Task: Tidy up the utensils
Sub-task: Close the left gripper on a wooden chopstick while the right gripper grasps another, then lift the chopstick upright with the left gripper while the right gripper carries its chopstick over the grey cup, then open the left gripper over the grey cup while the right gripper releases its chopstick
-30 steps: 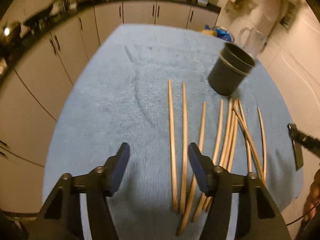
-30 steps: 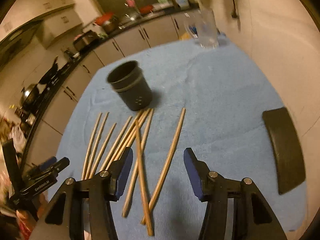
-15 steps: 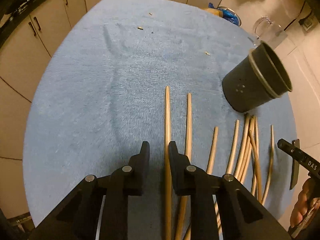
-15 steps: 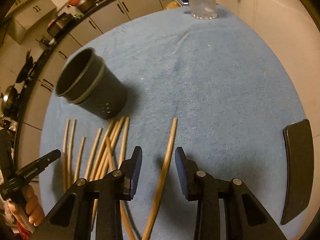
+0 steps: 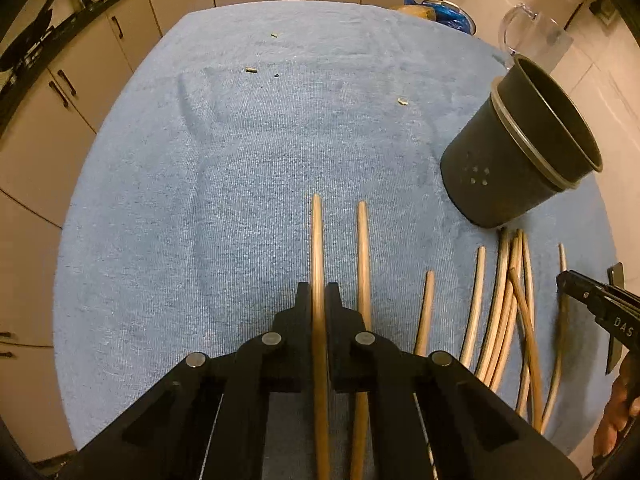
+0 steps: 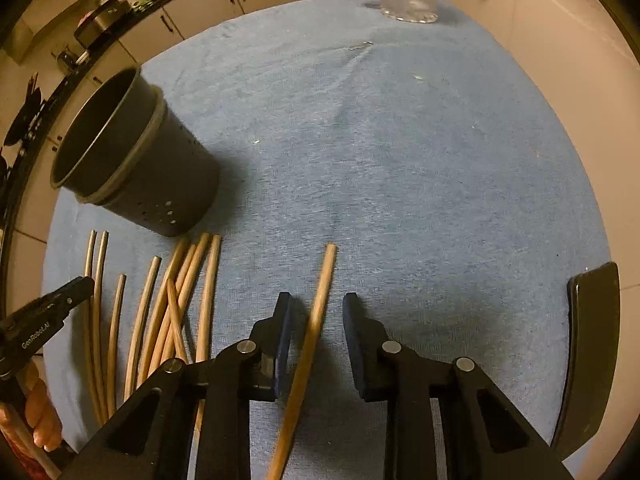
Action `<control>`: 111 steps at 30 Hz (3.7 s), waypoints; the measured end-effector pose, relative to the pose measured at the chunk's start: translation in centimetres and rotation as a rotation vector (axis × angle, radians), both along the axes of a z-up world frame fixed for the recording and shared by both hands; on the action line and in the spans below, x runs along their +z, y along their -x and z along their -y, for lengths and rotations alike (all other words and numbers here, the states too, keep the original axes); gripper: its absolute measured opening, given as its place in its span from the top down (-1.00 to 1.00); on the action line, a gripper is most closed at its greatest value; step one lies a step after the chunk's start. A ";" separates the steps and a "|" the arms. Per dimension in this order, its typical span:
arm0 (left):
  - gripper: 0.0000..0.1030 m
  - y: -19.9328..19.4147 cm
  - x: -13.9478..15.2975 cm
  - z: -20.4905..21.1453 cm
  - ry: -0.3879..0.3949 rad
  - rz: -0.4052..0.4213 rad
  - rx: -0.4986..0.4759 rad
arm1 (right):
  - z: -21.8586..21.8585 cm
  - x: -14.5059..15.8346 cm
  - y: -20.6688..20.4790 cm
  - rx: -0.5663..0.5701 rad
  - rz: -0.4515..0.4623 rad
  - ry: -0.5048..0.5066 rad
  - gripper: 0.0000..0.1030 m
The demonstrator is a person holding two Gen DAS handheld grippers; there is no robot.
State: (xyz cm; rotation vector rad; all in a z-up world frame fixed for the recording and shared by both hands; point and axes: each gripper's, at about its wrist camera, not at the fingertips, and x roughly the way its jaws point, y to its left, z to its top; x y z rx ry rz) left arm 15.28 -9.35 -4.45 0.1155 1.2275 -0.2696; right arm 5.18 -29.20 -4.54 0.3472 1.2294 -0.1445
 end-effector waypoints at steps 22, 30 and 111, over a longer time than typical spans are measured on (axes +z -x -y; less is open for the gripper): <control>0.88 7.0 12.1 -2.4 0.201 0.333 -0.032 | -2.6 10.8 6.4 0.083 0.492 -0.008 0.87; 0.88 9.8 14.9 -2.8 0.218 0.377 -0.051 | -2.8 13.1 9.2 0.091 0.613 0.028 0.87; 0.84 -2.7 16.0 4.6 0.307 0.317 -0.089 | 1.3 14.4 -5.2 0.006 0.609 -0.093 0.85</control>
